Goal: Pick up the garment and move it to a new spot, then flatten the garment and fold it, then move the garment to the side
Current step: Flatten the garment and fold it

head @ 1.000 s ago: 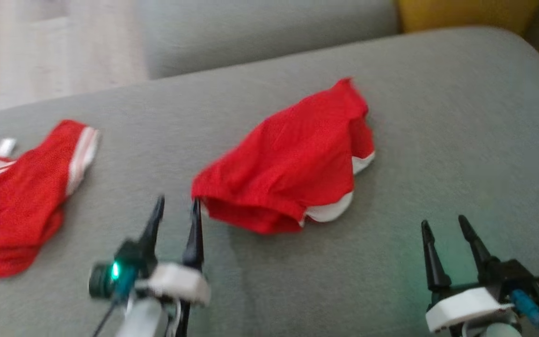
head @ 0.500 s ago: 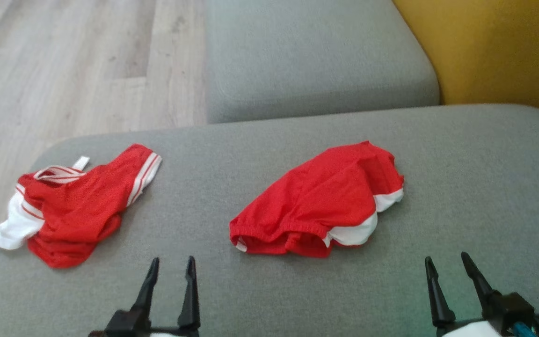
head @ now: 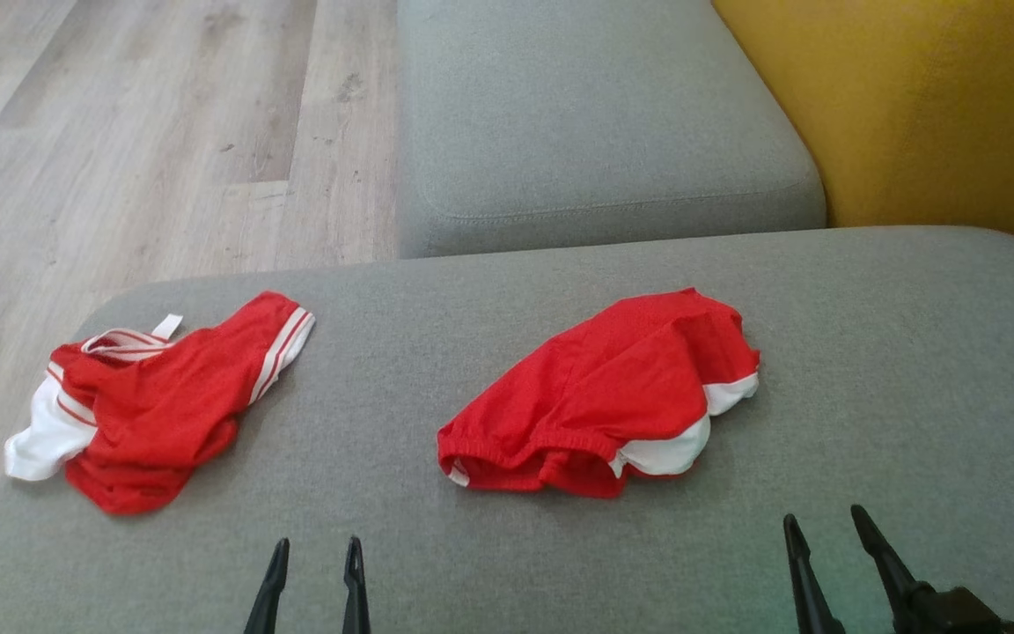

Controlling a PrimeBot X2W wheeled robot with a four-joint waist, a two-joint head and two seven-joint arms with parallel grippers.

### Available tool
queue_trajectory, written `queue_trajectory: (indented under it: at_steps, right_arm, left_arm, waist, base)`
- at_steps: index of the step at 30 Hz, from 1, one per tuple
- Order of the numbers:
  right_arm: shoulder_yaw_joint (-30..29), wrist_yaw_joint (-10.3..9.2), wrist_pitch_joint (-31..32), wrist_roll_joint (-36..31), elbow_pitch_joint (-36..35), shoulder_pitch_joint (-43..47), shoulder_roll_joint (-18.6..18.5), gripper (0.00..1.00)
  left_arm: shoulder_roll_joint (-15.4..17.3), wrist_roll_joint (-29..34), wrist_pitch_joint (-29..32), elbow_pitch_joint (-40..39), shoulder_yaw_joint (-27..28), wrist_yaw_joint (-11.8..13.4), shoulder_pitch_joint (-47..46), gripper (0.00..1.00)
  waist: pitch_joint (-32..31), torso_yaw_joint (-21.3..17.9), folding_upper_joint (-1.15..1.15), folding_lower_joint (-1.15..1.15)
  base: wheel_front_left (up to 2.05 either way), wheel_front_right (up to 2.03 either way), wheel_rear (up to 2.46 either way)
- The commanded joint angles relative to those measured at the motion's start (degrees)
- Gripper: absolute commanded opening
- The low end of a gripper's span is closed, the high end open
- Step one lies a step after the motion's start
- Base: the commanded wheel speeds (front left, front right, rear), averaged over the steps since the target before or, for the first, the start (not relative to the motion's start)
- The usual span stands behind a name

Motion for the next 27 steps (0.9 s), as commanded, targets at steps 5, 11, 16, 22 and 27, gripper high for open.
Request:
queue_trajectory:
  at_steps: [5,11,16,22,27]
  right_arm:
    - [1.8,-0.04,-0.2,-0.5,-1.6,-2.3,-0.4,1.0]
    - [1.6,-0.04,-0.2,-0.5,-1.4,-2.3,-0.4,1.0]
    - [1.6,-0.04,-0.2,-0.6,-1.3,-2.5,-0.4,1.0]
    - [2.0,-0.04,-0.2,-1.0,-1.6,-3.3,-0.4,1.0]
    - [2.5,-0.04,-0.2,-1.2,-1.7,-5.2,-0.4,1.0]
  left_arm:
    - [-0.2,0.2,-0.6,-1.5,1.1,0.8,-1.6,1.0]
    - [-0.2,-0.1,-0.6,-0.9,0.8,1.0,-1.6,1.0]
    - [-0.2,0.0,-0.6,-0.3,0.6,0.9,-1.8,1.0]
    - [-0.2,-2.4,-0.6,1.9,-2.8,-2.2,-4.3,1.0]
    - [-0.2,-8.6,-0.6,6.4,-7.5,-6.1,-9.8,1.0]
  waist:
    - [-0.2,-0.1,0.0,0.0]
    - [-0.4,-0.1,0.0,0.0]
    - [-0.2,-0.4,0.0,0.0]
    - [2.0,-2.0,0.0,0.0]
    - [5.7,-4.6,0.0,0.0]
  base:
    - [0.0,0.0,0.0]
    - [0.0,0.0,0.0]
    - [0.0,0.0,0.0]
    - [0.0,0.0,0.0]
    - [0.0,0.0,0.0]
